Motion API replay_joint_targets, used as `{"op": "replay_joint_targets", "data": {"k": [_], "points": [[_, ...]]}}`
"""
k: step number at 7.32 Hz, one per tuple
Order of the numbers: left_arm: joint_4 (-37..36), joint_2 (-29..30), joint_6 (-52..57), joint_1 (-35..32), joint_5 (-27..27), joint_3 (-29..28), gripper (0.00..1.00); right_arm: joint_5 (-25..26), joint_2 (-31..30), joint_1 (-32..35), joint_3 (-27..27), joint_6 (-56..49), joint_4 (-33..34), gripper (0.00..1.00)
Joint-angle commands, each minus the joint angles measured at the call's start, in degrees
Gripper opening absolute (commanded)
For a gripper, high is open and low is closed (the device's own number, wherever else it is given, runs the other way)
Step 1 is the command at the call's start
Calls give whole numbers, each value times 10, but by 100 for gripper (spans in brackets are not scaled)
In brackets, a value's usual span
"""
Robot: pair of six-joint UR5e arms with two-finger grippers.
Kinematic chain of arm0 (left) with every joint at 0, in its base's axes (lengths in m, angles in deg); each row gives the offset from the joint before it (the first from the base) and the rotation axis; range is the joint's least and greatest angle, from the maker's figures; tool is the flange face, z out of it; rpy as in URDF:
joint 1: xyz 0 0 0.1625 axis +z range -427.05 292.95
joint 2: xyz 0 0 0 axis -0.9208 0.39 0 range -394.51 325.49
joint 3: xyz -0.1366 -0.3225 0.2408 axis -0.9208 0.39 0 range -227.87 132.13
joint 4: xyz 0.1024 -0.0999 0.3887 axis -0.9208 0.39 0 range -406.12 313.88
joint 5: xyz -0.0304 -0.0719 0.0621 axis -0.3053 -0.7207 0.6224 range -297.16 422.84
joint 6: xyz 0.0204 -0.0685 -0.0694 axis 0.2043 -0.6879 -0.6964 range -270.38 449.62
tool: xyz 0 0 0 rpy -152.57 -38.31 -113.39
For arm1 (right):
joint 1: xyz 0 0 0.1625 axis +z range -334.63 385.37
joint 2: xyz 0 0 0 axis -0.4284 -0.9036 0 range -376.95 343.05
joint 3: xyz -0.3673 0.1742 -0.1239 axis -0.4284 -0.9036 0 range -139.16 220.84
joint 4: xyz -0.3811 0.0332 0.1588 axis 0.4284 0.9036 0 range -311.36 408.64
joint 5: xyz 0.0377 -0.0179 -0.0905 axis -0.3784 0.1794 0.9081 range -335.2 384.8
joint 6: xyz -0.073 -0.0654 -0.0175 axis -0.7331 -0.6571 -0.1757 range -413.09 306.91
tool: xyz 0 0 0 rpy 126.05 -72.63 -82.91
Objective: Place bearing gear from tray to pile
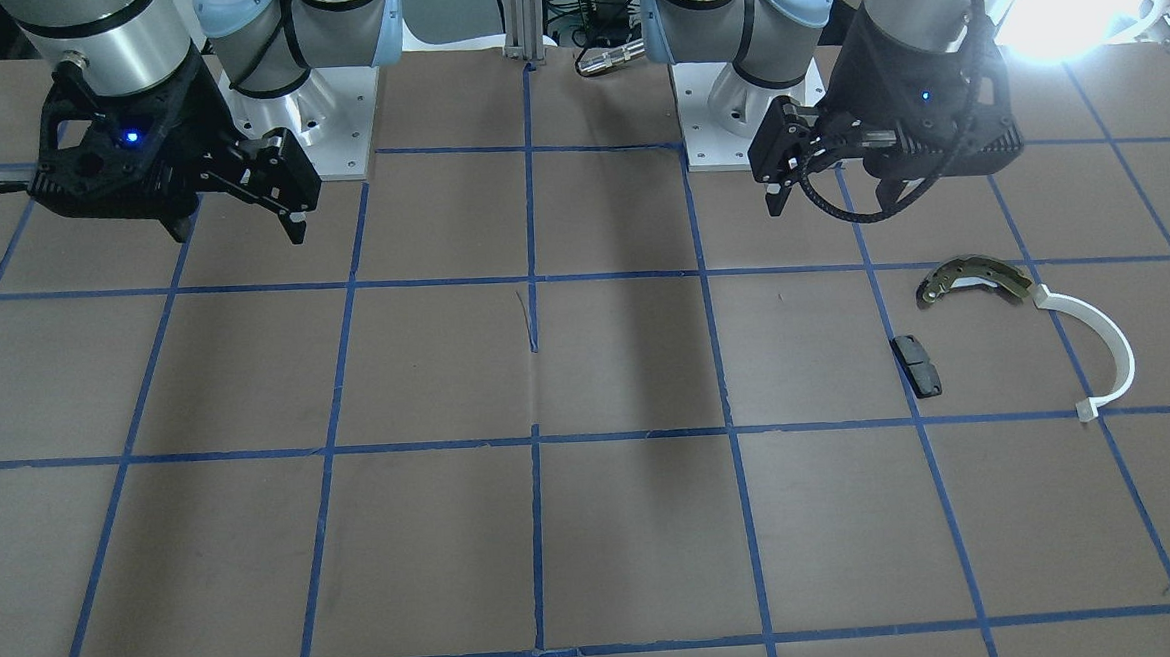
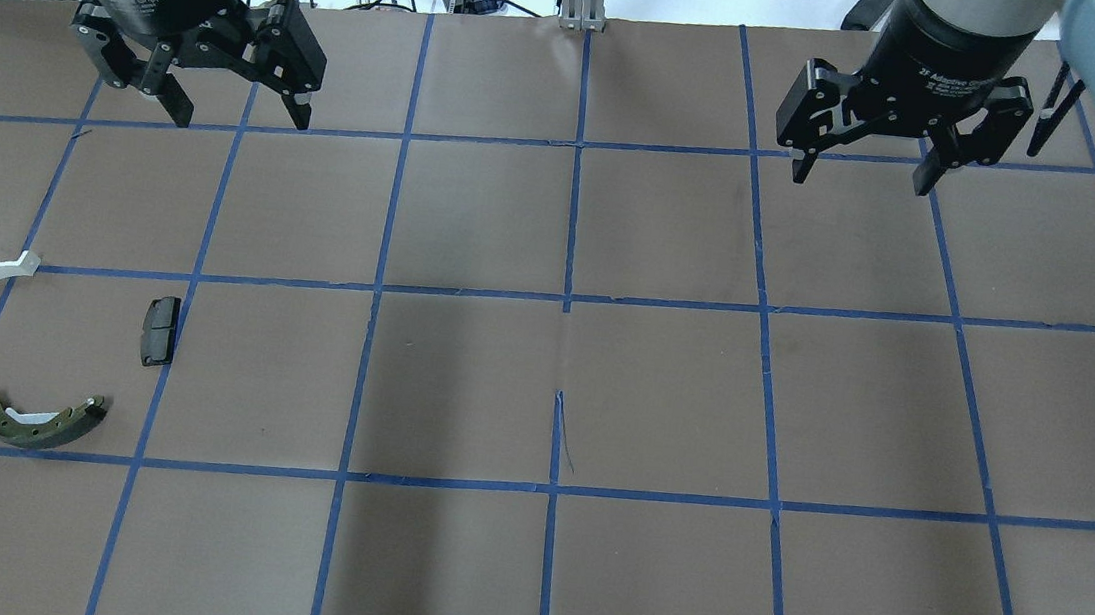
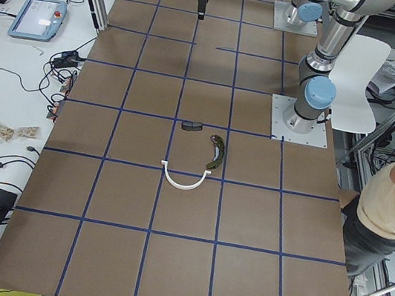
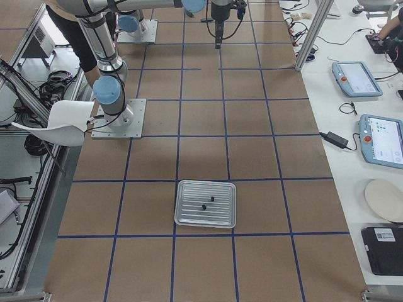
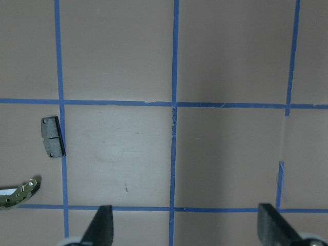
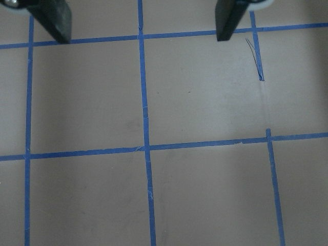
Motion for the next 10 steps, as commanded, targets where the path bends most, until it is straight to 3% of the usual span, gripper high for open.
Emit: {"op": "replay_joint_targets", "data": {"k": [1, 2, 8, 10], "points": [[-7, -27, 1, -8, -4, 34, 100, 0, 1, 0, 1, 0, 1, 100], [-48, -32, -5, -8, -3, 48, 100, 0, 1, 0, 1, 0, 2, 100], [-65, -40, -22, -8, -6, 74, 100, 5, 2, -2, -7, -7, 4, 100], [-65, -41, -21, -7, -2, 76, 100, 17, 0, -51, -5, -49, -1, 100]]}}
